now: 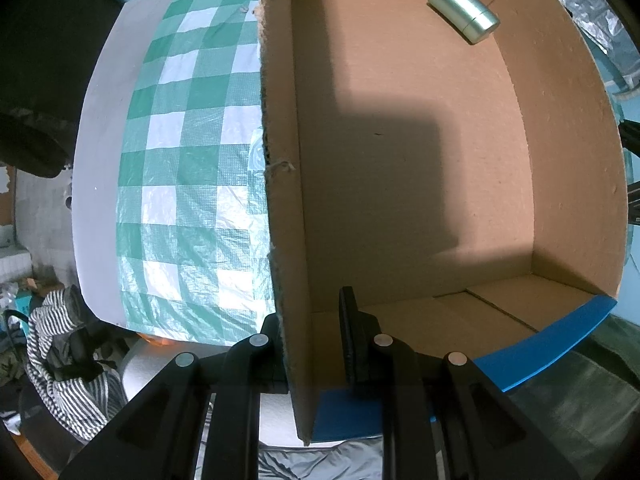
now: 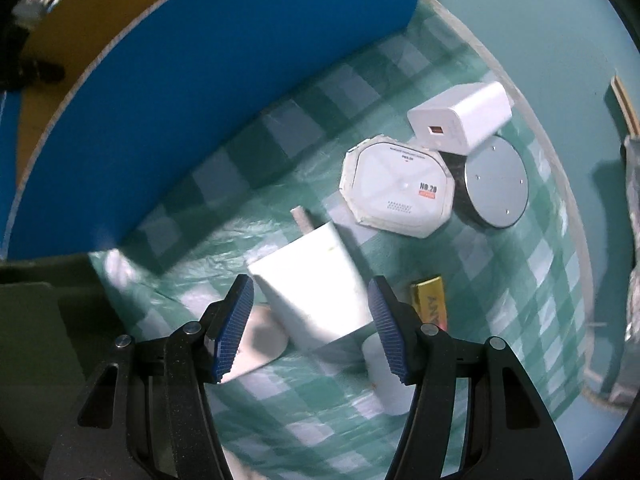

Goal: Organize rigid objects
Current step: 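Move the right gripper back and grasp the white rectangular charger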

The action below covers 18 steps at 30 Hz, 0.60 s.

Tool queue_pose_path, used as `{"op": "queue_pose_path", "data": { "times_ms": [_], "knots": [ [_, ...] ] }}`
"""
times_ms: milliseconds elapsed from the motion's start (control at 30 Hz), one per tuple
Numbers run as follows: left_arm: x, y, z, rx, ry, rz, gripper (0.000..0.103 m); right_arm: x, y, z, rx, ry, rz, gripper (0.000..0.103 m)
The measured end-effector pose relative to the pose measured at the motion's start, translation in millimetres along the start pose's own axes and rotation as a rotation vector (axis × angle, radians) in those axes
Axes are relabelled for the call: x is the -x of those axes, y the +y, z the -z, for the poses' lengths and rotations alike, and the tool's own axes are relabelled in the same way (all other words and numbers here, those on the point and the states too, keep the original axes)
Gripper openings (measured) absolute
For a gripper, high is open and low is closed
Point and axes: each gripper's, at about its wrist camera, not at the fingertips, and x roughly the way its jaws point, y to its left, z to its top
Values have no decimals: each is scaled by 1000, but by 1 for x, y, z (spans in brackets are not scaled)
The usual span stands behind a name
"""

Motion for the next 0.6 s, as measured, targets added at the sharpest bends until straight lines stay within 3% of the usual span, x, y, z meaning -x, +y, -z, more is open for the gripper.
{"op": "queue_pose_path", "data": {
  "times_ms": [200,467,600],
  "knots": [
    [-1,-2,0,3,-1,-2,18,-7,-2,-3,-4,8,-5,61],
    [-1,-1,0,11,-2,-1,18,-15,-21,-8,-195,32,-36,57],
    [-2,-2,0,6,0,-3,18,-18,-18,-9,-205,33,-9,56]
  ]
}}
